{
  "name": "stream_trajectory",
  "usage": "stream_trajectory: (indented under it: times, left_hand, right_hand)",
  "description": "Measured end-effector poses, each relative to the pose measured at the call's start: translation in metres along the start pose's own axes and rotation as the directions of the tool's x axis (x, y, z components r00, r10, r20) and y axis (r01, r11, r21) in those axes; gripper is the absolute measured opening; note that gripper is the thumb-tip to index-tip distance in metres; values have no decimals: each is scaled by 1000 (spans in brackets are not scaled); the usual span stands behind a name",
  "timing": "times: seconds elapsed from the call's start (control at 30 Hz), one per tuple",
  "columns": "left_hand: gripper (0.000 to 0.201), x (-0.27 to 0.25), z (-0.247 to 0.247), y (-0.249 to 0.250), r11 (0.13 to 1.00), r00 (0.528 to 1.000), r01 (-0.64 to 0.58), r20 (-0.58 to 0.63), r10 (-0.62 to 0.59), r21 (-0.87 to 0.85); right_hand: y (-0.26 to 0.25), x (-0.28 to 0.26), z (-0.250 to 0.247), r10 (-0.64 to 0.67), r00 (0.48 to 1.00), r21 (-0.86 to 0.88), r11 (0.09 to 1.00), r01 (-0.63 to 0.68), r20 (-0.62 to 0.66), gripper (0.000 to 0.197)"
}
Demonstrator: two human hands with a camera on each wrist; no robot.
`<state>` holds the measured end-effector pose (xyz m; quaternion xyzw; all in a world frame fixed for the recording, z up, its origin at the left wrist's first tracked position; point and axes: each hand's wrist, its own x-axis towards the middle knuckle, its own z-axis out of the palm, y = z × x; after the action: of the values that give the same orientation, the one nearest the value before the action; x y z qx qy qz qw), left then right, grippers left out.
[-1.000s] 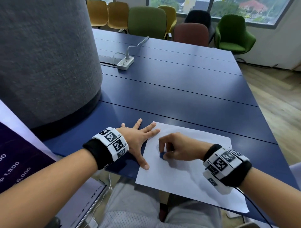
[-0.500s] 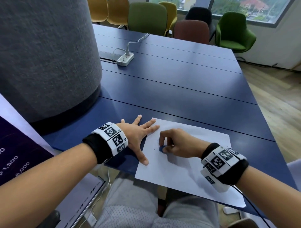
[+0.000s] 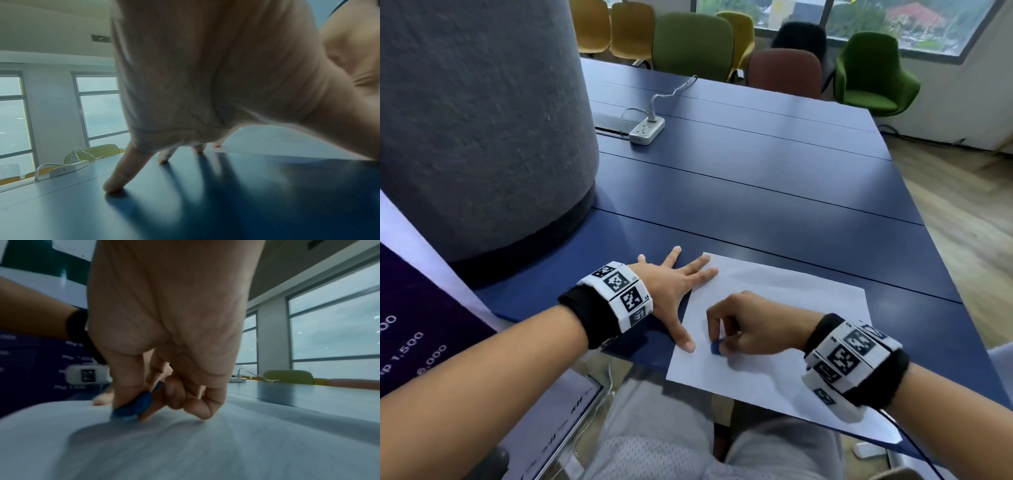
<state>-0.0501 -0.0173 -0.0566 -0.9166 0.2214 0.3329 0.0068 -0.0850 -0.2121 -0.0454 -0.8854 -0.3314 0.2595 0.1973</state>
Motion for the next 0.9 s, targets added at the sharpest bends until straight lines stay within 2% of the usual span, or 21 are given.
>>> stream_trajectory:
  times: [0.1,0.13,0.23,0.27,0.33,0.43,0.5,0.6,0.67,0.7,0.83,0.9]
  left_hand:
    - [140,0,0,0,1000,1000,-6,-1,6,-11]
    - [140,0,0,1,1000,1000,-8,-3,8,-10]
    - [141,0,-1,0,1000,1000,-3,4,3,5]
    - [141,0,-1,0,1000,1000,2,7,-2,6]
    - [141,0,-1,0,1000,1000,4,7,-4,12]
    - [140,-1,0,0,1000,1000,3,-7,-3,14]
    - [140,-1,-1,0,1000,1000,0,-11,0,15]
    - [141,0,-2,1,1000,1000,6,6,-6,13]
    - [142,0,-1,0,1000,1000,9,10,-9,16]
    - [142,0,-1,0,1000,1000,10,9,-10,16]
    - [141,0,-1,0,1000,1000,2,10,-2,11]
    - [141,0,-1,0,1000,1000,1,8,-1,19]
  right_hand:
    - [13,5,-1,101,965,26,995,-98,-241,4]
    - [14,3,1,104,962,38,994,-98,-253,4]
    - [10,-5,3,80,992,38,996,-76,-97,9]
    - [11,-3,-2,92,992,28,996,-90,-81,8]
    - [19,9,-14,140,971,3,990,-142,-195,7]
    - [36,25,-29,238,902,42,970,-239,-360,4]
    - [41,23,-27,230,911,100,973,-208,-341,4]
    - [30,8,-17,116,982,67,992,-107,-148,11]
    - [23,6,-16,95,995,-5,995,-95,-43,10]
    - [23,9,-18,109,993,-22,994,-111,-54,10]
    - [27,17,-19,201,940,65,980,-191,-276,7]
    - [22,10,-9,158,962,89,986,-141,-225,7]
